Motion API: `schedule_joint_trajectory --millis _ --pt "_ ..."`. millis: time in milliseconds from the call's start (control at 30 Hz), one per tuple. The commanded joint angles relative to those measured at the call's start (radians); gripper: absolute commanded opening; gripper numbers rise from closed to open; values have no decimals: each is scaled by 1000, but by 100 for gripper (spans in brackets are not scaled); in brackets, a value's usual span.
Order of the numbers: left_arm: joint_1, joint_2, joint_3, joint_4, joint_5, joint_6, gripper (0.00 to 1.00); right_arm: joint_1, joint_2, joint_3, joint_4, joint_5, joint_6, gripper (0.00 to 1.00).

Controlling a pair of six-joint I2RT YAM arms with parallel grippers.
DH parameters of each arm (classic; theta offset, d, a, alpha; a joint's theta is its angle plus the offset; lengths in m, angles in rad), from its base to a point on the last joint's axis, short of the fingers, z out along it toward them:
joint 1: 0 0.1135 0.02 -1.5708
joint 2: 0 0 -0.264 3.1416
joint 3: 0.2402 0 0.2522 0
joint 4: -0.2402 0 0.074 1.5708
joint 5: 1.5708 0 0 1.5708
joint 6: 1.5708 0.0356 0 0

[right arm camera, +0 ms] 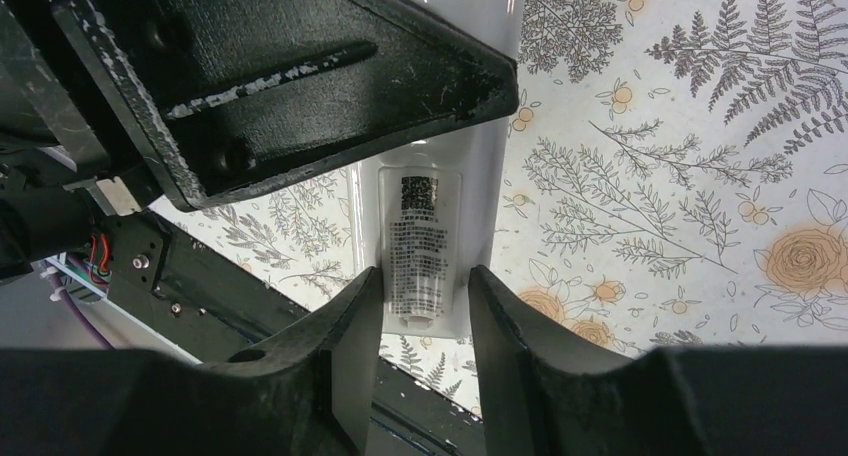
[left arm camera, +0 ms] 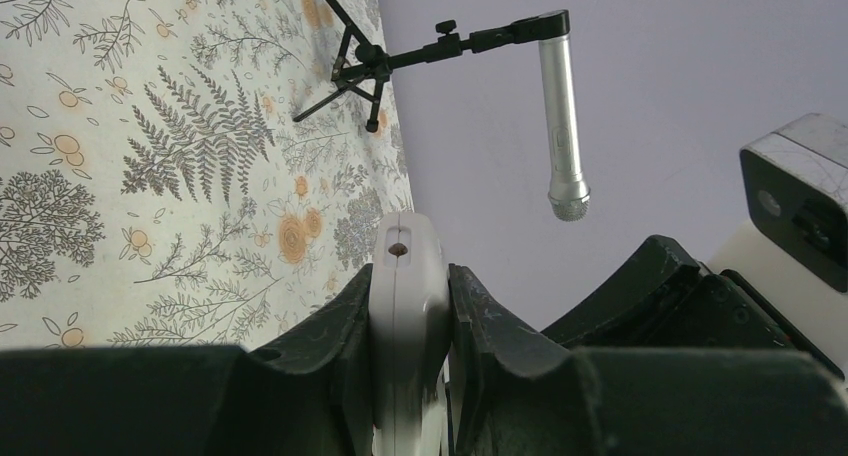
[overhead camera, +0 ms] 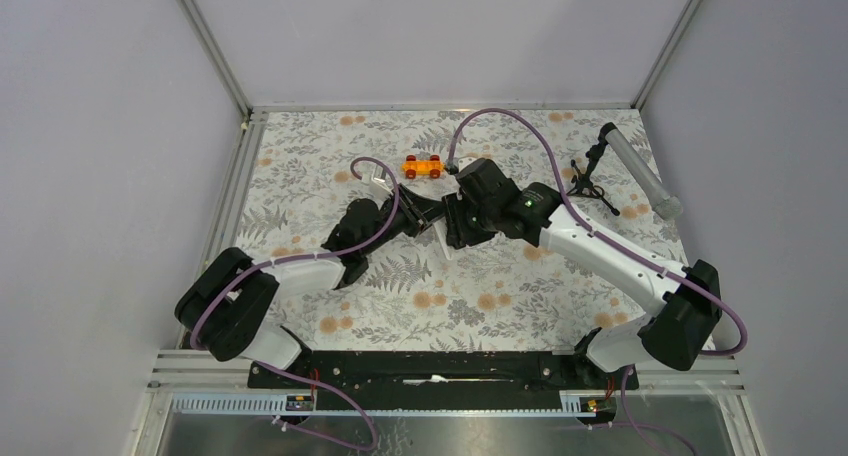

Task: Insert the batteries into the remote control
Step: Load the battery cover into the remote control.

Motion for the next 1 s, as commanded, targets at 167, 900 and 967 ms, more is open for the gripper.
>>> schedule_joint_trajectory --millis 167,900,967 --pt "2 -66 18 84 61 -50 0 -11 3 53 16 53 2 51" --pt "92 -122 -16 104 152 -110 0 -29 -371 -288 441 -67 280 100" --pt "102 -139 -23 94 177 -106 0 -29 -409 -336 490 -59 323 100"
